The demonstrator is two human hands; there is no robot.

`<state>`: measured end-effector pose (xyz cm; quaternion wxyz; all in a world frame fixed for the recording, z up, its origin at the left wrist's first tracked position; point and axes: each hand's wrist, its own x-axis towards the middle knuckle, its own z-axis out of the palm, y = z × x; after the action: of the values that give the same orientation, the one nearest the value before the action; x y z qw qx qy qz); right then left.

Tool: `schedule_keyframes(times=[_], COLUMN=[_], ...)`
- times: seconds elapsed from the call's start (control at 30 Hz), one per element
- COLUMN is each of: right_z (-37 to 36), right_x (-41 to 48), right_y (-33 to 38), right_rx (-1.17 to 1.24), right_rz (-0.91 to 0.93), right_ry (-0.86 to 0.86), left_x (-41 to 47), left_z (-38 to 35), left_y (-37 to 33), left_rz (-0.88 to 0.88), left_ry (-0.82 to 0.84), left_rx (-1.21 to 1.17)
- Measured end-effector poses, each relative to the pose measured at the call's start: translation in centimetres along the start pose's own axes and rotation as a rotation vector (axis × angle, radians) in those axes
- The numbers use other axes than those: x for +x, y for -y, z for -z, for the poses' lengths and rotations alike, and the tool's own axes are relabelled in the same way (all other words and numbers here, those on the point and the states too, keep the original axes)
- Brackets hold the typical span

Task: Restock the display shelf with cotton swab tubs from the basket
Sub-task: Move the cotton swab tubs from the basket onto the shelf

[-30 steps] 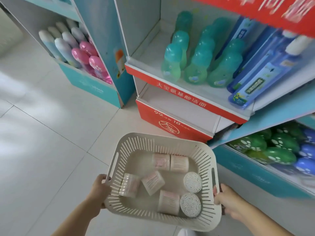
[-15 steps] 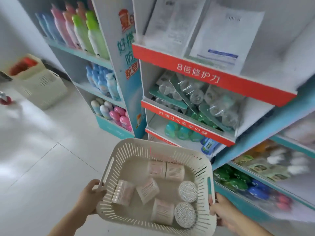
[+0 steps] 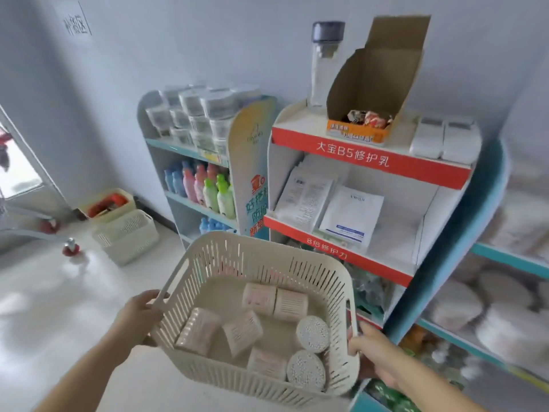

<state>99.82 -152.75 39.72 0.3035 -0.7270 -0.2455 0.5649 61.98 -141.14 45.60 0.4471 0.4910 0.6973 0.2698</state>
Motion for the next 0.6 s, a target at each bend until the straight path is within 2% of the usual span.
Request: schedule_keyframes(times=[0.17,0.6], right_z=[0.4,0.8], right_x=[-3.5,-9.3], right_y=[5.2,14.5], right_rx=[-0.012,0.087], right_rz=[0.11,0.348], right_ry=[0.044,-0.053], left_x=[-0.9,-4.3], left_z=[3.4,8.7], left_y=[-4.2,-11.7], left_rz=[-0.092,-0.21], left_ry=[-0.06,-0.124], left_rx=[-0.013,-0.117])
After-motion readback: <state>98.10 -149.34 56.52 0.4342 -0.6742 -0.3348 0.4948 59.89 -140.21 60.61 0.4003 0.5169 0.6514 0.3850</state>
